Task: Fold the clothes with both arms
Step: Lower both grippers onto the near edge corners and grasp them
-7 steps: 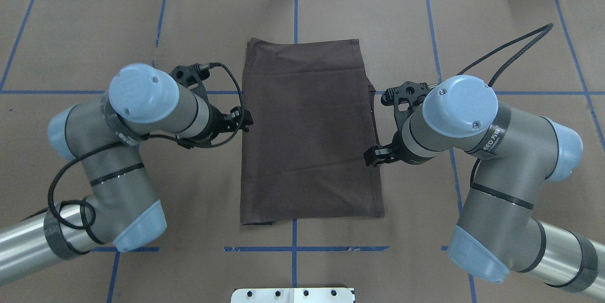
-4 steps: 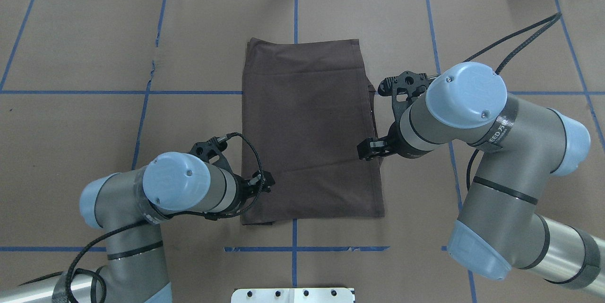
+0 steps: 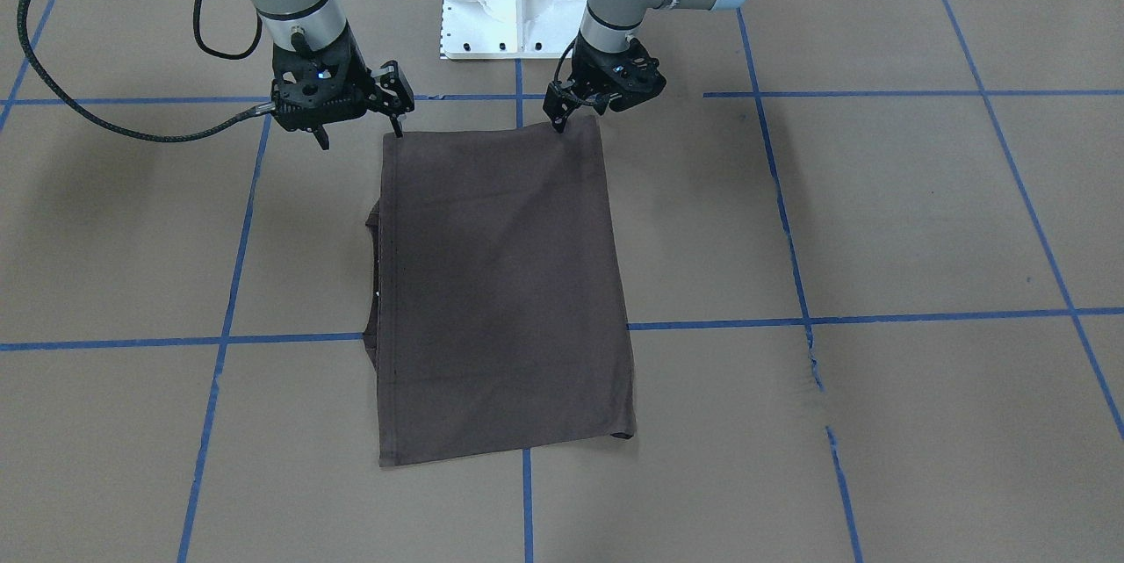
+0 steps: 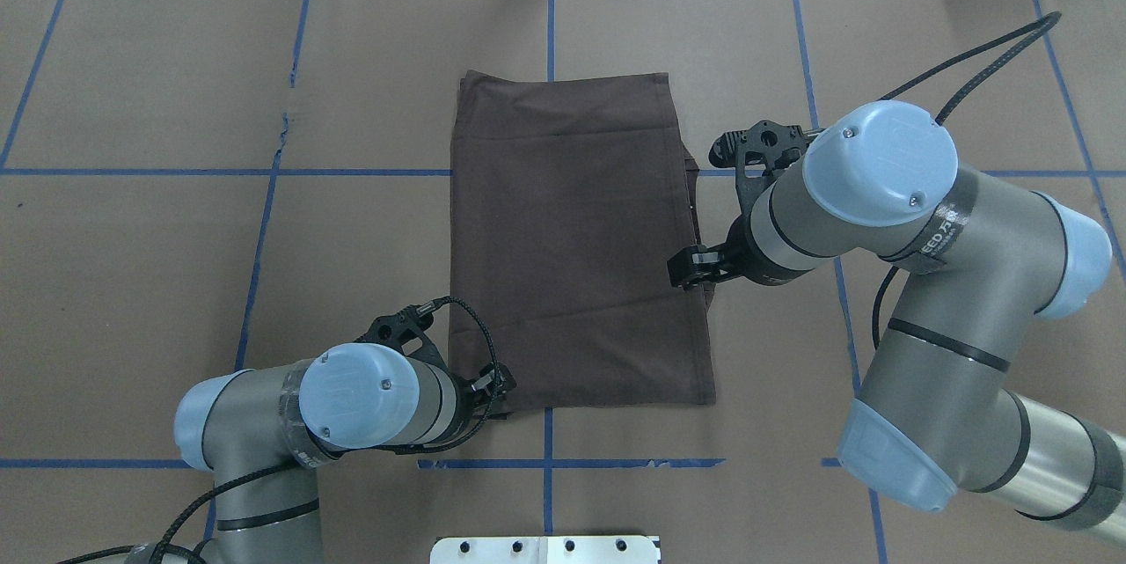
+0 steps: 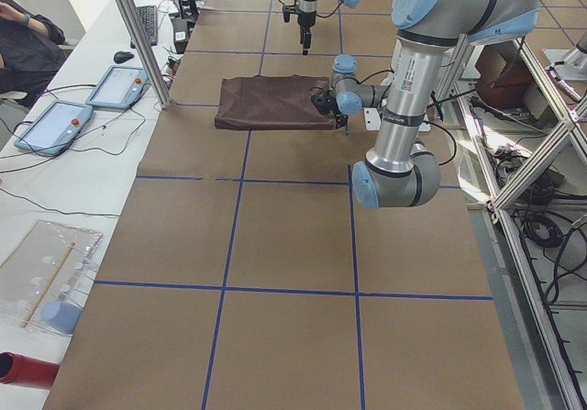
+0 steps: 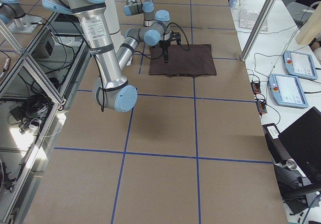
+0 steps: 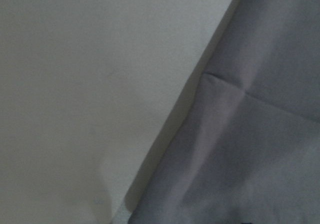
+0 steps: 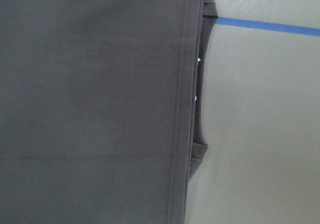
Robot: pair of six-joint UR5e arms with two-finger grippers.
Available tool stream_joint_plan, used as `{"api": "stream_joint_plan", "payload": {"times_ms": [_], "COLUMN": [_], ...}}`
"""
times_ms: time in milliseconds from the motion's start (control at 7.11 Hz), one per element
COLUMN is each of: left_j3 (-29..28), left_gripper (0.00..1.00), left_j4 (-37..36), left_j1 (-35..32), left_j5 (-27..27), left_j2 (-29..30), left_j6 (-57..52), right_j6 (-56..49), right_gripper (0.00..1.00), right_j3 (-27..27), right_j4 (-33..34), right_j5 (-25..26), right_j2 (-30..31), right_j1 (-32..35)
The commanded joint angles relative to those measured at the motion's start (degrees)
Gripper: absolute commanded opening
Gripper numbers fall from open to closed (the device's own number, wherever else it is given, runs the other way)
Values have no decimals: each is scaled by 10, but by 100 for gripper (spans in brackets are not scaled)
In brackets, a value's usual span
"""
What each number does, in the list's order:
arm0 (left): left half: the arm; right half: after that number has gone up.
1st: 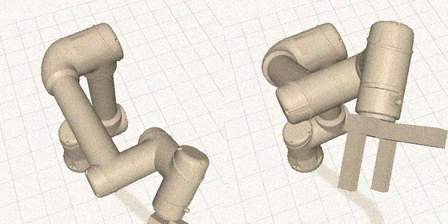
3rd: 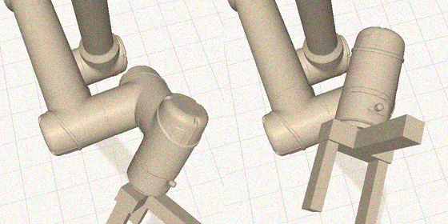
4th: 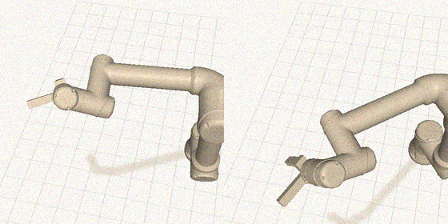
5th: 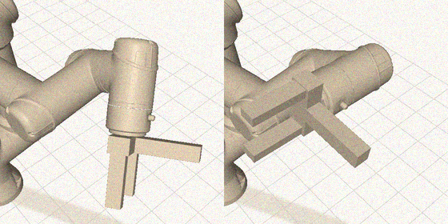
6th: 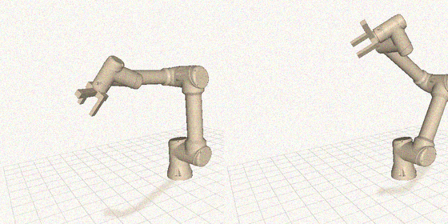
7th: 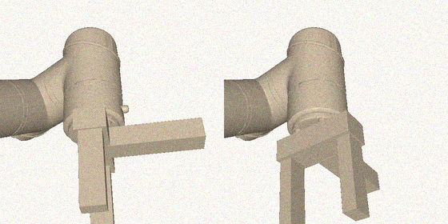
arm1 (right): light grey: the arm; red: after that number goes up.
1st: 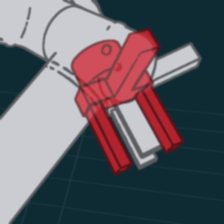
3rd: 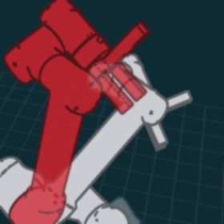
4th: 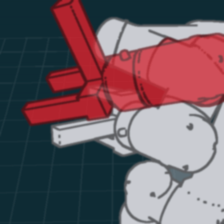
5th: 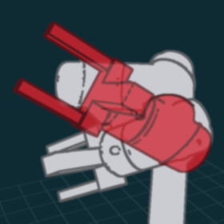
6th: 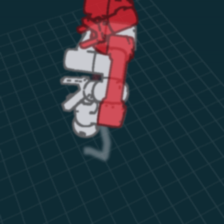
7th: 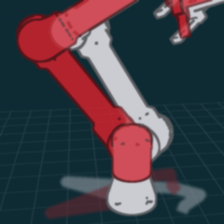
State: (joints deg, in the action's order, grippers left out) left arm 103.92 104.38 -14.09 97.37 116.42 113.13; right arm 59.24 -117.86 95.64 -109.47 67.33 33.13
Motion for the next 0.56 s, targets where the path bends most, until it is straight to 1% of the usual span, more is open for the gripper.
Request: {"api": "stream_joint_plan", "payload": {"times_ms": [0, 141, 281, 422], "left_j3": [0, 0, 0, 0], "left_gripper": [78, 75, 68, 47], "left_j4": [-21, -23, -23, -23], "left_j1": [-2, -2, -2, -2], "left_j5": [-2, -4, -4, -4], "left_j2": [2, 2, 3, 4], "left_j6": [1, 1, 1, 1], "right_j6": [0, 0, 0, -1], "right_gripper": [100, 100, 100, 100], "right_j3": [0, 0, 0, 0], "right_j4": [0, 0, 0, 1], "right_j5": [-7, -8, -8, -8], "right_j2": [0, 0, 0, 0], "right_j1": [4, 4, 5, 5]}}
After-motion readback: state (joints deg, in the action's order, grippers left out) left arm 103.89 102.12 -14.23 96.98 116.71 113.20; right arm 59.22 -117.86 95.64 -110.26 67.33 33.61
